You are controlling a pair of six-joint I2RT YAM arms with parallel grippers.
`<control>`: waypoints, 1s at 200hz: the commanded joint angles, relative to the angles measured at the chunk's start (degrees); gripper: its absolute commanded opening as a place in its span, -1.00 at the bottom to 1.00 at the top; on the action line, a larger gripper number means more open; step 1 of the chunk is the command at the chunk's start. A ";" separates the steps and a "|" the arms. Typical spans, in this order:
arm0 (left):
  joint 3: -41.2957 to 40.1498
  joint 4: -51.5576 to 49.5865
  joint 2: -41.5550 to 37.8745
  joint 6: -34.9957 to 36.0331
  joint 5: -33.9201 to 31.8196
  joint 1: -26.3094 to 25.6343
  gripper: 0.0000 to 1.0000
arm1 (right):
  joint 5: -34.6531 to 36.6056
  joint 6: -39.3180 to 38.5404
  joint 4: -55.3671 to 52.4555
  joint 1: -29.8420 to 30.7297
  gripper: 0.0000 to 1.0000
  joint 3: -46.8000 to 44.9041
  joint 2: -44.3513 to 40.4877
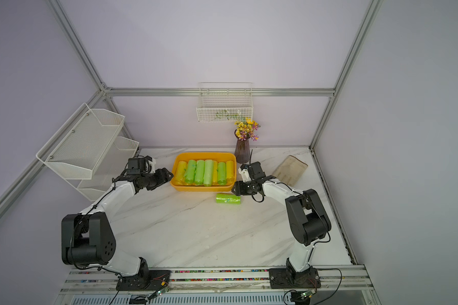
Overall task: Put the roll of trash bags into the storage box
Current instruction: Move the roll of trash bags to the center of the board.
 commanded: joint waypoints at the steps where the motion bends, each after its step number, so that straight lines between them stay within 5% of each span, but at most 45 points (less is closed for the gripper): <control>1: 1.32 1.44 -0.77 0.05 1.07 0.45 0.50 | -1.80 -1.34 -1.11 0.10 0.20 1.44 2.87; 105: 1.28 2.13 -0.29 -0.30 0.92 0.45 0.50 | -5.60 -0.66 -1.68 1.63 0.17 -10.39 -8.52; 200: 0.72 1.73 -1.50 -0.22 0.23 0.45 0.51 | 7.38 -15.45 -9.37 8.57 0.40 -2.30 -14.16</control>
